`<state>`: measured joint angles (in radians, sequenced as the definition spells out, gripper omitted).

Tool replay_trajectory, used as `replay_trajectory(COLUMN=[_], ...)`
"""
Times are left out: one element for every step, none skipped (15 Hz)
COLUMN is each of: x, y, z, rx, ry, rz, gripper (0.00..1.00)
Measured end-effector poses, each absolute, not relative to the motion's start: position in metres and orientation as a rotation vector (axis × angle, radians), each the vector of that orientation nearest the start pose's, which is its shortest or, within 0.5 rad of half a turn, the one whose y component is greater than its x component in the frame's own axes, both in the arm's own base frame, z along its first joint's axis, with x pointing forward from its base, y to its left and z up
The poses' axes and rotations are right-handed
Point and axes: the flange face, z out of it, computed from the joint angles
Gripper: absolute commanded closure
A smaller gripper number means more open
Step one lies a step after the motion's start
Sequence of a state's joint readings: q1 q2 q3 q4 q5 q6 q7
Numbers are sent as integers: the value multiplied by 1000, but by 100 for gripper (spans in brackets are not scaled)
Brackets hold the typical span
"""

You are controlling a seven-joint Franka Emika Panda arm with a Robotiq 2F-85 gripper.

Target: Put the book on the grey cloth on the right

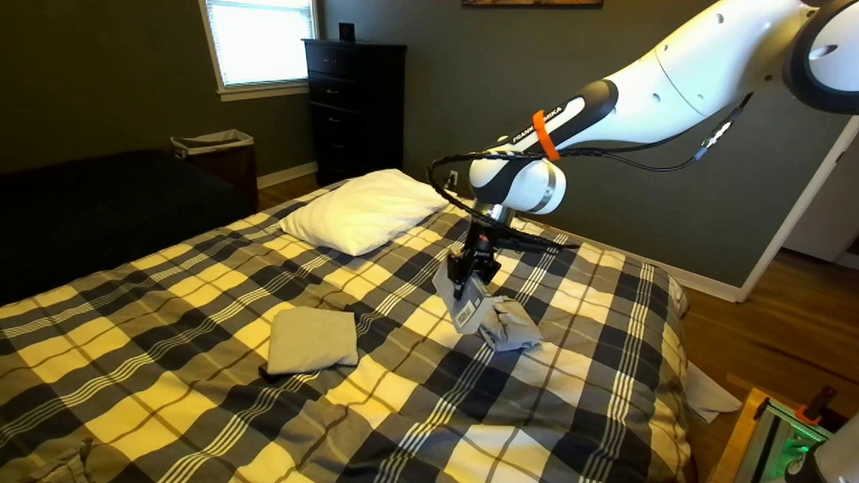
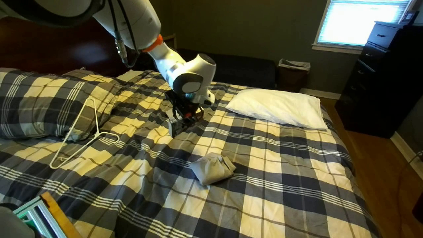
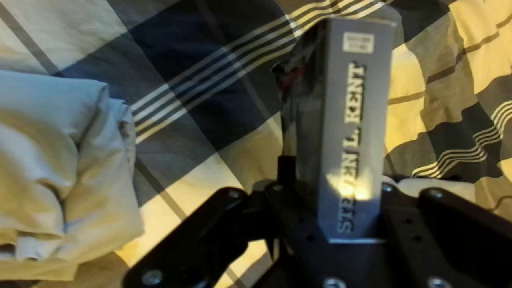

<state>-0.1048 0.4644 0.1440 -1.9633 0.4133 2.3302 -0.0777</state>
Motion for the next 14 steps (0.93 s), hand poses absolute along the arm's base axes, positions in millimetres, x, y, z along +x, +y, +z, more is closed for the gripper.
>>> replay_trajectory(x=[605,603,601,598,597,597,598,600,603,605,607,607,607,606], y=[8,-10,-27,-43,-58,-71,-81,-86,-87,-86,-83,-81,-81,-83], z=[226,220,213,205,197,190,186,186,188,190,192,192,191,188], rx=[-2743,-2710,-2679,-2653,-2633,-2620,-2607,-2594,-2586,-2582,-2579,-2581,-2580,-2578], ry=[332,387,433,470,494,493,484,467,453,443,437,435,438,446], rz=[178,221,251,278,288,276,249,217,196,185,180,182,184,187], gripper=[92,92,92,92,92,92,68,68,68,92,92,92,92,92])
